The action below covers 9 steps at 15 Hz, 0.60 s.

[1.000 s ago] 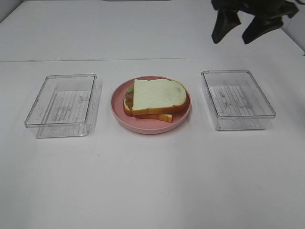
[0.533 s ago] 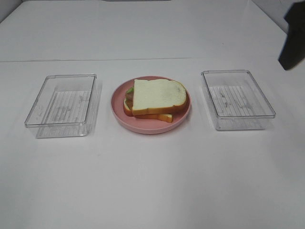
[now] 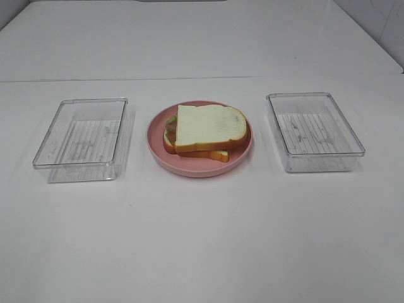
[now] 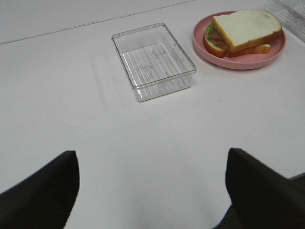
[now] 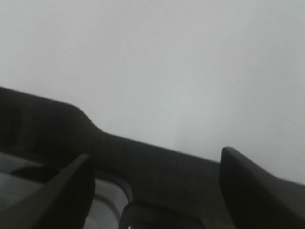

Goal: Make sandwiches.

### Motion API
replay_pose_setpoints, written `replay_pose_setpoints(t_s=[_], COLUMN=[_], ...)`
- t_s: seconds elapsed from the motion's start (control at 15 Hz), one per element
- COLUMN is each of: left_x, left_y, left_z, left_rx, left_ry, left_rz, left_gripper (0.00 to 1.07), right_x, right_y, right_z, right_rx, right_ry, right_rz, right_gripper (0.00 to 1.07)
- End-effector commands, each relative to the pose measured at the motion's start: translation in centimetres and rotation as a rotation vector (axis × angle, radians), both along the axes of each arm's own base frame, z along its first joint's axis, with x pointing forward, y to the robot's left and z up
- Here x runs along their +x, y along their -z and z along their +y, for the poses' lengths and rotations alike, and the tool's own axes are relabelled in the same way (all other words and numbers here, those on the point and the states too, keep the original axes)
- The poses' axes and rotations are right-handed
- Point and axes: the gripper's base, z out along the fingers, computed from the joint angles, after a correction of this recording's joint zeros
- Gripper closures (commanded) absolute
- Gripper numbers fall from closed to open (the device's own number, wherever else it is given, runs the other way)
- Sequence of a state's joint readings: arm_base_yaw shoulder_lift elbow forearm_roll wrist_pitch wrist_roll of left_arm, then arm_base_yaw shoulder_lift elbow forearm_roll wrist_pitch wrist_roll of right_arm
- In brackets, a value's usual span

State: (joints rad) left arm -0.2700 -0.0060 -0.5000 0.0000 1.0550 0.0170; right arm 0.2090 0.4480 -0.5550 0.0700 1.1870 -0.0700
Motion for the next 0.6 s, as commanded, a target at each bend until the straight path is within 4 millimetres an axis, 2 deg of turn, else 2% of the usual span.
replay_pose_setpoints(t_s=[0.07, 0.2, 0.4, 0.6], left_x=[-0.3, -0.3, -0.3, -0.3], left_y=[0.0, 0.0, 0.0, 0.0], left_z=[0.1, 0.0, -0.2, -0.2], left_rx=[-0.006, -0.012, -0.005, -0.005], left_ry=[-0.001, 0.004, 0.031, 0.031], left_rz=[-0.029, -0.028, -0.030, -0.030], left_gripper=[0.27, 0.27, 0.27, 0.27], right_x=[-1.5, -3.5, -5.6, -5.5], right_y=[-0.6, -0.7, -0.2, -0.2], right_z=[-0.3, -0.5, -0.8, -0.8], right_rx=[0.051, 0.094, 0.108, 0.109], right_ry=[0.001, -0.023, -0.056, -0.055], right_rz=[-0.217, -0.411, -0.516, -0.514], right_gripper=[0.38, 0.38, 0.38, 0.38])
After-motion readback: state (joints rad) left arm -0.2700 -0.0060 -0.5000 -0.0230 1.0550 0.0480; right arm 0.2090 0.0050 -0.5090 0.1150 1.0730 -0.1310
